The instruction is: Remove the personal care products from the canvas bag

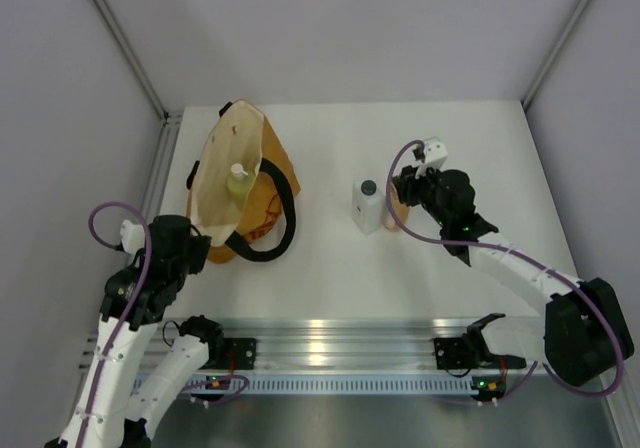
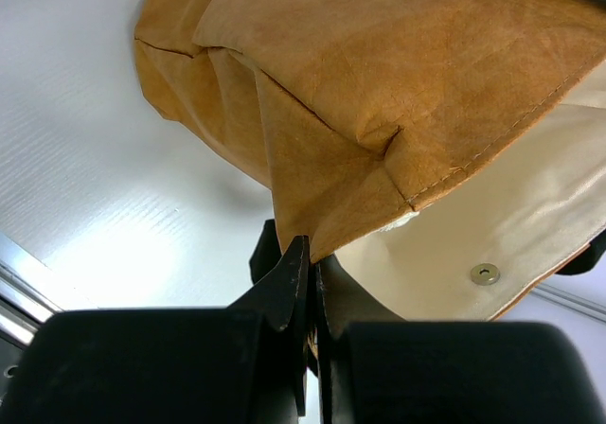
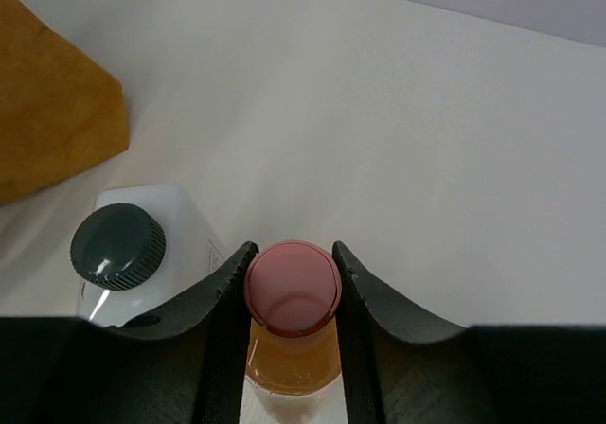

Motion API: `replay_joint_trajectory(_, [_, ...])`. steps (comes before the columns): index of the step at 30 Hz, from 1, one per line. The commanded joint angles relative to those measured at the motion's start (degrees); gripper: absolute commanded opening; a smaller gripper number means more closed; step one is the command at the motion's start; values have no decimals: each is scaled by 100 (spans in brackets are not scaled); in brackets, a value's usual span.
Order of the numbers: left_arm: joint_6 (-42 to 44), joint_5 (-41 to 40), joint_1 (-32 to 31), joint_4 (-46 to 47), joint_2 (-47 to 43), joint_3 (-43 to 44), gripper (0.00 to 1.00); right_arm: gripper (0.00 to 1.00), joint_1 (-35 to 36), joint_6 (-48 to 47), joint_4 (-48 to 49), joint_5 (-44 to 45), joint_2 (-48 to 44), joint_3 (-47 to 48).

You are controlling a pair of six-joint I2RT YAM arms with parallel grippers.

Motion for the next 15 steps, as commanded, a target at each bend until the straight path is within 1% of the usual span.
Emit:
replay_joint_trajectory(1, [-111,185,1,176,64,-84,0,36,124,-92,726,-420,-229,223])
replay_joint_trajectory(2, [-111,193,1,176,55,-84,0,41,124,-109,674,-420,-228,284])
replay_joint_trajectory(4, [-138,202,1,176,46,-92,0,47,124,-118,550,-429,-228,320])
replay_joint_trajectory(6, [-147,237,1,176,29,-101,0,54,133,-127,515,-429,-246,337])
replay_joint_trajectory(11, [-182,281,1,167,-7,-128,0,59,142,-127,410,-429,-351,425])
replay_joint_trajectory(13, [-182,299,10,167,-24,-136,0,63,150,-92,270,-473,-456,556])
replay_joint_trajectory(15, [-182,316,1,167,-33,-101,0,64,203,-74,32,-517,-562,811])
